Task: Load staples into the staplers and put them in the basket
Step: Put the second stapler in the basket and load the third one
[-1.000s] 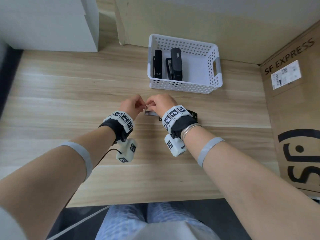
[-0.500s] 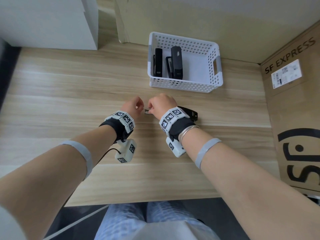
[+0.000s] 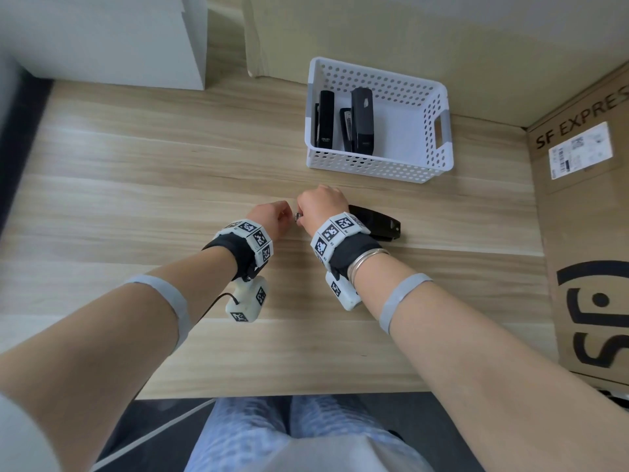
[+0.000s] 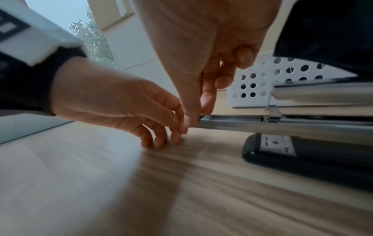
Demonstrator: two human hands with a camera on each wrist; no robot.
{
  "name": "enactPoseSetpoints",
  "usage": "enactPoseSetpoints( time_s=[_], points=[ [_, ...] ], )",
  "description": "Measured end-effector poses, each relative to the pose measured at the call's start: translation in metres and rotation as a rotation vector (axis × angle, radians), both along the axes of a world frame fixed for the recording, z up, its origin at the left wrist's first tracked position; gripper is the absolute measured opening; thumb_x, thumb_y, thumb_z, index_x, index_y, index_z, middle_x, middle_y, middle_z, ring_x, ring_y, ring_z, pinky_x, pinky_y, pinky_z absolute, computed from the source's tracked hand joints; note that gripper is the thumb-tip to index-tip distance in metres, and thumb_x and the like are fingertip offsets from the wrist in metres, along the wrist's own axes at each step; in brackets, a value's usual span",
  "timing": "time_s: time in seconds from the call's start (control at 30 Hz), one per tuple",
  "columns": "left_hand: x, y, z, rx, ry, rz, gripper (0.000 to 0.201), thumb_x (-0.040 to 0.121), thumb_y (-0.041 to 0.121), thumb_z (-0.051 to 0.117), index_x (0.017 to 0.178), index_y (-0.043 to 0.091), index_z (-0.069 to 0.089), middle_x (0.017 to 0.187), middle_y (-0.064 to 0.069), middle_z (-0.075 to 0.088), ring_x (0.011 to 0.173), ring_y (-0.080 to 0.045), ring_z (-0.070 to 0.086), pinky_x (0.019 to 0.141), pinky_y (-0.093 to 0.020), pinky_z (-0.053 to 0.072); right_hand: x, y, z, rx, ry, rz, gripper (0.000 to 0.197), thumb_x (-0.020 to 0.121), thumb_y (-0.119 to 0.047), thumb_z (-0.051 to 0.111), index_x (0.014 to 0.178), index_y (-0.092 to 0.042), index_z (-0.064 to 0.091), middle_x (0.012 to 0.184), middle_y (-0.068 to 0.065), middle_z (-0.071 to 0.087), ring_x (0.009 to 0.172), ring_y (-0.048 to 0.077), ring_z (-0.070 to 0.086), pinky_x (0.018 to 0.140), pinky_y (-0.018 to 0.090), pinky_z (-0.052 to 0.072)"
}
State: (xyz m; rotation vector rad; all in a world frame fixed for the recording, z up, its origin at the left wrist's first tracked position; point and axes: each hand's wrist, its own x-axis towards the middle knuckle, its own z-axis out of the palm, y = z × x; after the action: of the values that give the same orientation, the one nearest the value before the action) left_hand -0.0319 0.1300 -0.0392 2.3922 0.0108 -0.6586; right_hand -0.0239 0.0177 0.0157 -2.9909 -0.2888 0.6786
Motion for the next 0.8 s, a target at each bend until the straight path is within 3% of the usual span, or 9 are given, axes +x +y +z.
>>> enactPoseSetpoints(
  time_s=[0.2, 0.33, 0.63, 0.8],
  points=[
    [0.0, 0.001, 0.0, -0.002, 0.032, -0.004, 0.024, 0.089, 0.009, 0.043, 0.105, 0.005, 0.06, 0.108, -0.018, 0.067, 0.099, -0.035, 0.06, 0.085, -0.036, 0.047, 0.008, -0.002, 0.004, 0.019, 0.082, -0.077, 0.027, 0.089, -0.031, 0.064, 0.113, -0.019, 0.069, 0.116, 0.005, 0.064, 0.117, 0.023, 0.053, 0.096, 0.031, 0.041],
    [0.0, 0.001, 0.003, -0.009, 0.046, 0.002, 0.026, 0.088, 0.007, 0.041, 0.105, 0.004, 0.061, 0.108, -0.018, 0.067, 0.1, -0.034, 0.06, 0.085, -0.034, 0.047, 0.013, -0.004, 0.006, 0.038, 0.089, -0.13, 0.02, 0.089, -0.024, 0.064, 0.107, -0.022, 0.072, 0.115, 0.004, 0.067, 0.112, 0.022, 0.057, 0.092, 0.031, 0.047],
    [0.0, 0.001, 0.004, -0.039, 0.021, 0.007, 0.024, 0.09, 0.012, 0.042, 0.103, 0.007, 0.061, 0.103, -0.019, 0.067, 0.094, -0.035, 0.061, 0.077, -0.033, 0.047, 0.01, -0.003, 0.004, 0.051, 0.071, -0.102, 0.019, 0.091, -0.027, 0.062, 0.107, -0.023, 0.072, 0.115, 0.003, 0.065, 0.117, 0.021, 0.053, 0.094, 0.03, 0.041],
    [0.001, 0.002, 0.005, -0.052, 0.026, 0.003, 0.023, 0.089, 0.012, 0.043, 0.102, 0.007, 0.062, 0.105, -0.019, 0.066, 0.094, -0.034, 0.06, 0.071, -0.026, 0.038, 0.009, 0.001, 0.003, 0.036, 0.067, -0.053, 0.022, 0.093, -0.024, 0.059, 0.112, -0.023, 0.069, 0.118, 0.006, 0.063, 0.119, 0.023, 0.051, 0.097, 0.031, 0.039]
  ],
)
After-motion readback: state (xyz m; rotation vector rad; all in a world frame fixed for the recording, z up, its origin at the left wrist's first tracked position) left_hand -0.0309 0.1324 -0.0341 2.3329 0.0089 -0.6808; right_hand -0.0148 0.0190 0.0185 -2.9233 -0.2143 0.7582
